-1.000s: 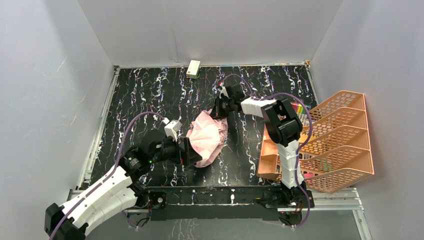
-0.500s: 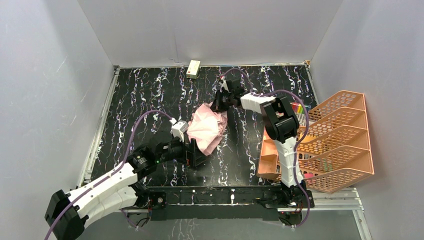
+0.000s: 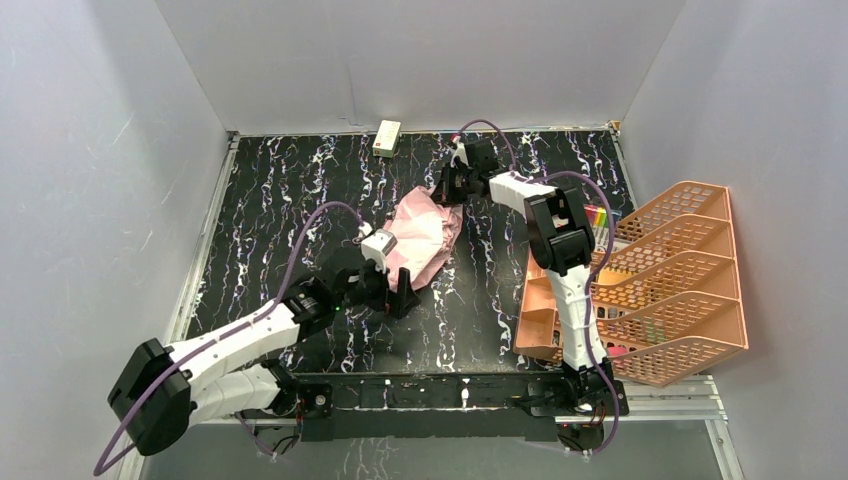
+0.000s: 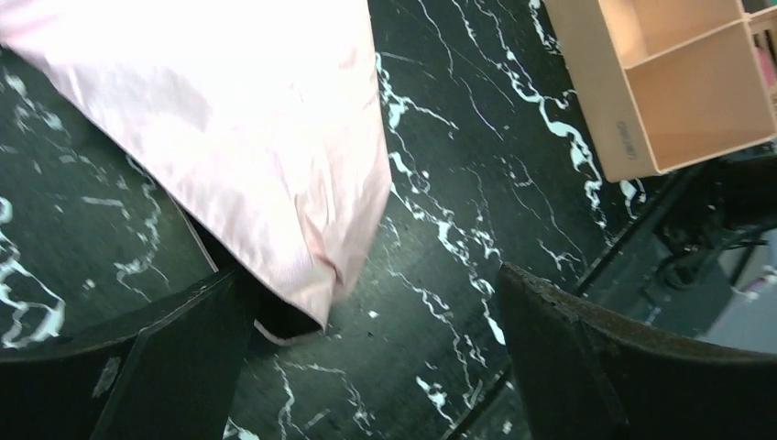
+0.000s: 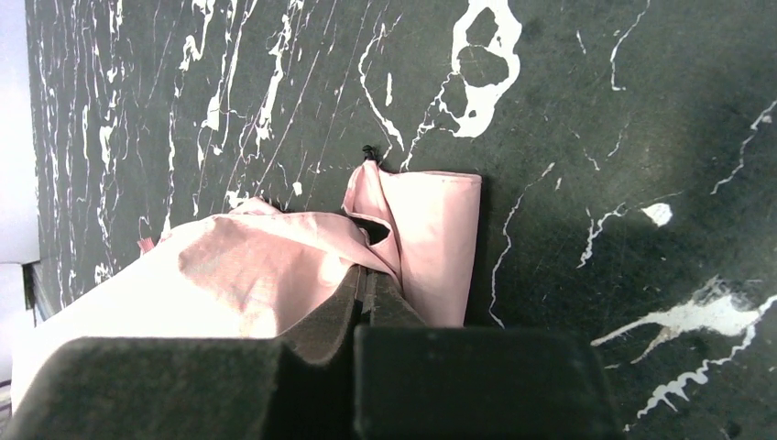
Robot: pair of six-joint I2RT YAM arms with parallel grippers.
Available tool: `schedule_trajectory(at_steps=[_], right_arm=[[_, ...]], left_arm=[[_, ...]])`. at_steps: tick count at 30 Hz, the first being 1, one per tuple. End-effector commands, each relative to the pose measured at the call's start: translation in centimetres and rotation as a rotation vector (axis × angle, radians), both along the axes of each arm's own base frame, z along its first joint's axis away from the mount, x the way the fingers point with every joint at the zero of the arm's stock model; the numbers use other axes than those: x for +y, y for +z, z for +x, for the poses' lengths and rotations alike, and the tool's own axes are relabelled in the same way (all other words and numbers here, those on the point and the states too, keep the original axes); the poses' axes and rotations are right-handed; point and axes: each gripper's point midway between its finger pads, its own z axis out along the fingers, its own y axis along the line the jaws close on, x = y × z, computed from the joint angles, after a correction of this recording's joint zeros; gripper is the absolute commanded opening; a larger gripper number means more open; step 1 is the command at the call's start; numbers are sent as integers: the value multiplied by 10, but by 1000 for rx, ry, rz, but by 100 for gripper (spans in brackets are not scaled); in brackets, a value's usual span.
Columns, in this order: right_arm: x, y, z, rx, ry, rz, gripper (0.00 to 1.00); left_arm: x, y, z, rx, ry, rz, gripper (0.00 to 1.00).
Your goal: Put away the umbrella
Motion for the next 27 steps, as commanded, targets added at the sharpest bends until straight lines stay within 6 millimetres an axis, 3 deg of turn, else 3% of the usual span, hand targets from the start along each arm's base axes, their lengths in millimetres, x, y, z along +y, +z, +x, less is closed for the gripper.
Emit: schedule_trajectory(at_steps=[1, 6, 9, 13, 20, 23, 24, 27], right_arm=[[-39, -75, -22, 150, 8, -162, 0], [-38, -79, -22, 179, 52, -148, 0], [-40, -80, -19, 187, 53, -148, 0], [-42, -79, -17, 188, 48, -149, 0], [-46, -77, -11, 183, 36, -150, 0], [-47, -76, -9, 183, 32, -148, 0], [-46, -75, -8, 181, 33, -148, 0], [-46, -75, -8, 182, 31, -147, 0]], left_arm=[[-8, 22, 30, -180, -36, 62, 98], [-18, 17, 41, -207, -52, 80, 98], [-21, 6, 45, -190, -59, 102, 92], [-22, -6, 39, -143, -85, 121, 70], [-23, -13, 6, -25, -142, 44, 22], [-26, -16, -7, 28, -149, -10, 5], [-26, -18, -9, 40, -147, -18, 1], [-27, -19, -15, 57, -142, -48, 0]])
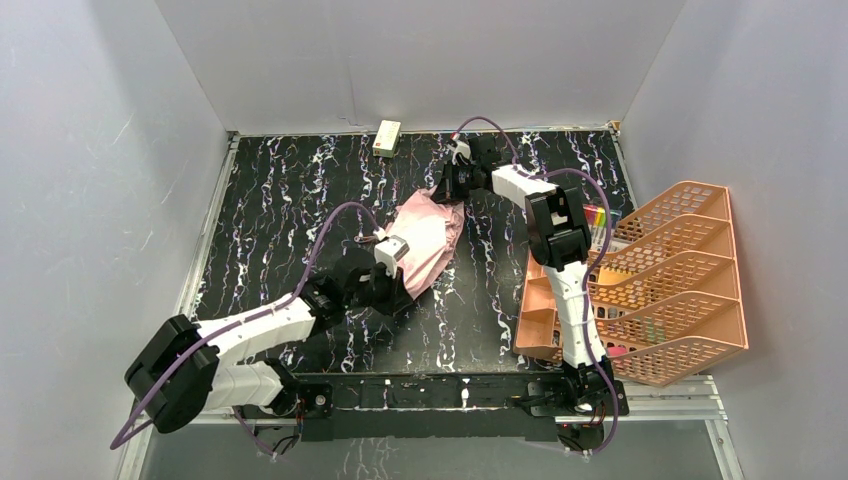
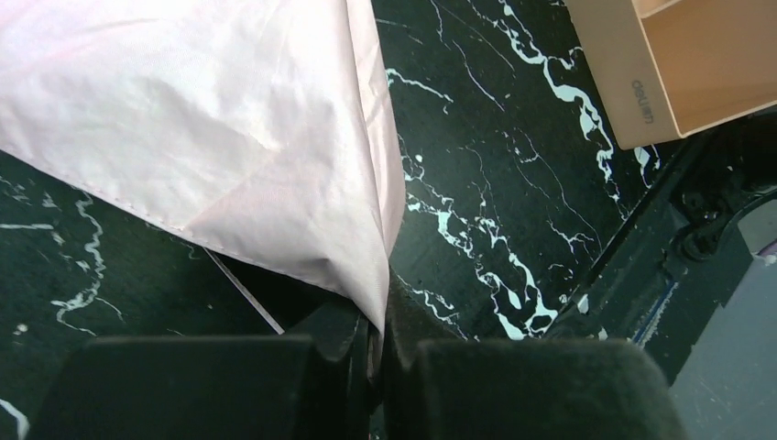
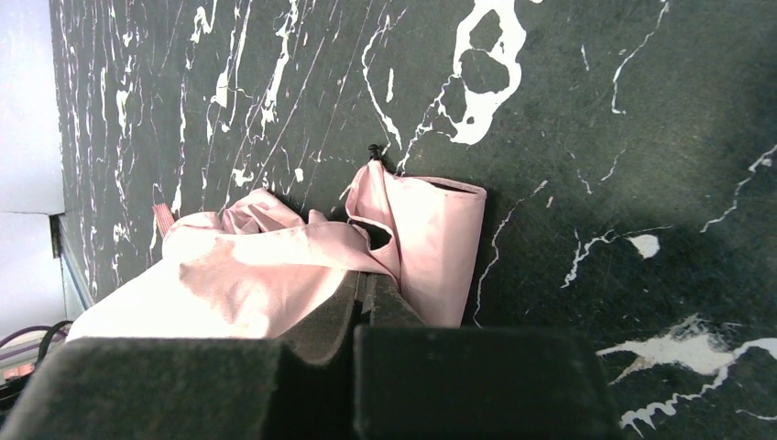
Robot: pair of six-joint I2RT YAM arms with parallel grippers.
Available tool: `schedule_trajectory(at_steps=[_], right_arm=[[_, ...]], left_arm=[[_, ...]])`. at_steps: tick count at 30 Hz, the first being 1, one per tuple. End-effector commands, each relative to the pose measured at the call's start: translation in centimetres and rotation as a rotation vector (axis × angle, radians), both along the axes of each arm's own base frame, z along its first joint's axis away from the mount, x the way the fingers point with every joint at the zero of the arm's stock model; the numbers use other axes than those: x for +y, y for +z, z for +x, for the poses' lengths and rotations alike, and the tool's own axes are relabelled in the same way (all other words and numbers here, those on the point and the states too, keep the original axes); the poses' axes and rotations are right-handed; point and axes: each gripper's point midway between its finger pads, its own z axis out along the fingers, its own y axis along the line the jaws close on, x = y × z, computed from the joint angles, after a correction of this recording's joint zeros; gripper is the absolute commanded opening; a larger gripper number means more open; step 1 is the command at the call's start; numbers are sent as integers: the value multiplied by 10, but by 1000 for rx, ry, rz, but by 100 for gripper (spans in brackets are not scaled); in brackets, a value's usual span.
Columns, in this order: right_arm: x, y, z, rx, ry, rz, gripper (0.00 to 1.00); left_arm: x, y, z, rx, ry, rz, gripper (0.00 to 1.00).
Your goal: Put away the umbrella
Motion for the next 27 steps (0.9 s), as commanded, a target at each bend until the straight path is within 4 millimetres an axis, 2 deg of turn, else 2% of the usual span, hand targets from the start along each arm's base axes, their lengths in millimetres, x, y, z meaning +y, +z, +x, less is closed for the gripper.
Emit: schedule_trajectory(at_steps=[1, 6, 10, 12, 16, 17, 18, 21, 24, 25, 27], right_arm=[[-42, -76, -10, 125, -71, -196, 0], [-42, -72, -7, 109, -70, -199, 0], [-37, -60, -4, 72, -34, -165, 0], [-32, -45, -4, 36, -1, -131, 0], [-26, 3, 2, -76, 18, -74, 0], [-25, 17, 4, -107, 17, -64, 5], [-26, 37, 6, -147, 10, -55, 8], [-33, 79, 3, -220, -44, -54, 20], [-43, 121, -16, -280, -94, -37, 32], [-46, 129, -21, -287, -105, -32, 33], [-49, 147, -37, -311, -120, -20, 35]], left_arm=[[-10, 8, -20, 56, -33, -98, 0], [-15, 3, -37, 97, -54, -109, 1], [-6, -12, -45, 131, -17, -90, 33], [3, -13, -43, 124, 41, -89, 55], [22, -9, -38, 103, 162, -96, 87], [28, -5, -36, 95, 193, -101, 97], [32, -3, -36, 93, 215, -100, 98], [51, 3, -32, 92, 325, -81, 98], [71, 33, -21, 38, 454, -107, 98], [73, 44, -15, 4, 471, -121, 98], [68, 51, -6, -33, 466, -114, 98]])
